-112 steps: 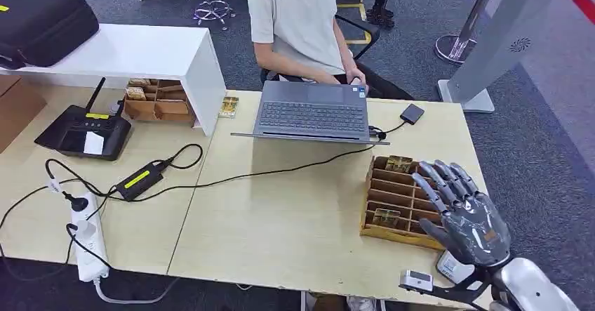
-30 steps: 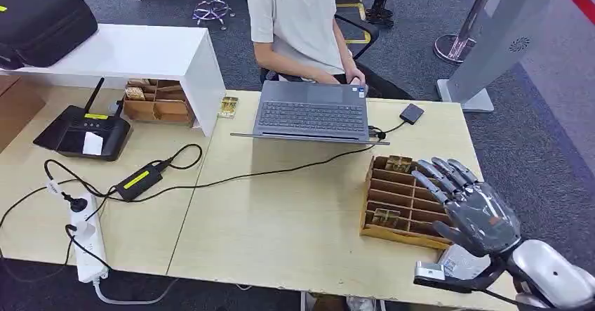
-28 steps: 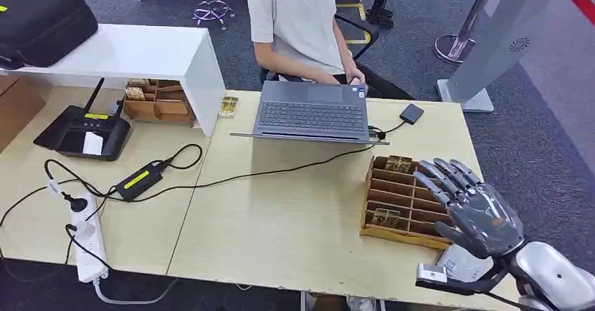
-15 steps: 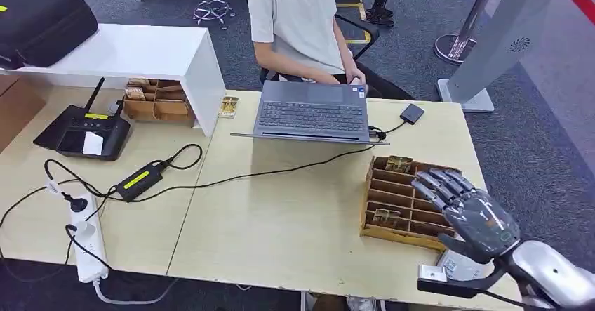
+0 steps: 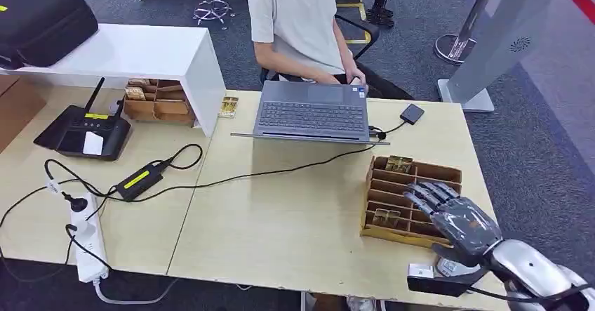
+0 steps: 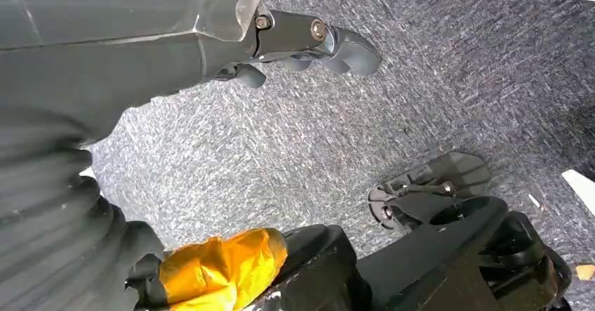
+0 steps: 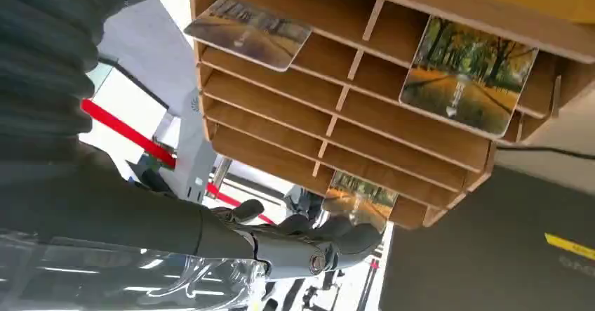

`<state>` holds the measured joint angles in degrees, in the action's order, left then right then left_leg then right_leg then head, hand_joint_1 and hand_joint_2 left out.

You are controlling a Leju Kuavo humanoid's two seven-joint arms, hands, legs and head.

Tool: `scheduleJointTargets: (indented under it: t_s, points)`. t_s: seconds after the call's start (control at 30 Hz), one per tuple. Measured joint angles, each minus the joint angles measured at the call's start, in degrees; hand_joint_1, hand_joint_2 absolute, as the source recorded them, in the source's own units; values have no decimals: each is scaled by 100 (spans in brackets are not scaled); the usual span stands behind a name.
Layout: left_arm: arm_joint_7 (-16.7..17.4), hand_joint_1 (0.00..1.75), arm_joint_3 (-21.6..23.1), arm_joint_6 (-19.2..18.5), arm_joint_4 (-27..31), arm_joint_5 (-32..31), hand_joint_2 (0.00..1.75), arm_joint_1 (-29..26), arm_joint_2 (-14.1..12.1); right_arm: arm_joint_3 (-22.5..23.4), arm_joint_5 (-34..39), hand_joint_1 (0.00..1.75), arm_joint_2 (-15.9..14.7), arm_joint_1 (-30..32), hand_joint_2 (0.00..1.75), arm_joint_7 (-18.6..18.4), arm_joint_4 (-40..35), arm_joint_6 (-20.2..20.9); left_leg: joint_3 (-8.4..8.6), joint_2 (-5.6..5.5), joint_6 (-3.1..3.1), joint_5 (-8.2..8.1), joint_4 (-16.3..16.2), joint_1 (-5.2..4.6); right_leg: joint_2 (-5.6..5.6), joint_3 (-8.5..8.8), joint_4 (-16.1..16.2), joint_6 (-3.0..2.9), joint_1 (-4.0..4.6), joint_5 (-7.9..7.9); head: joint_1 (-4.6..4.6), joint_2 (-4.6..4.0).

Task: Pass the card to the sensor for recognition and then transmit it.

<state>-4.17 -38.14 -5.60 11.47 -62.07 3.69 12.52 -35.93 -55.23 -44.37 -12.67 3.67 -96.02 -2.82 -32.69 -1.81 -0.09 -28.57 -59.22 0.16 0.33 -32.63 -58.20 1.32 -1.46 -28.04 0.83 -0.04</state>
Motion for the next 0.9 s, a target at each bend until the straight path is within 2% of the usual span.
scheduleJointTargets:
  t_s: [0.43, 0.9]
  points:
    - [0, 0, -18, 4, 0, -7, 175, 0, 4, -118, 0, 0, 15, -98, 175, -24, 107, 7, 0, 0, 0, 0, 0, 0, 0, 0, 0, 0, 0, 0, 2, 0]
    - [20, 0, -22, 11, 0, -44, 175, 7, 15, -94, 76, 0, 17, -92, 175, -229, 391, -7, 1, 0, 0, 0, 0, 0, 0, 0, 1, 0, 0, 0, 2, 0]
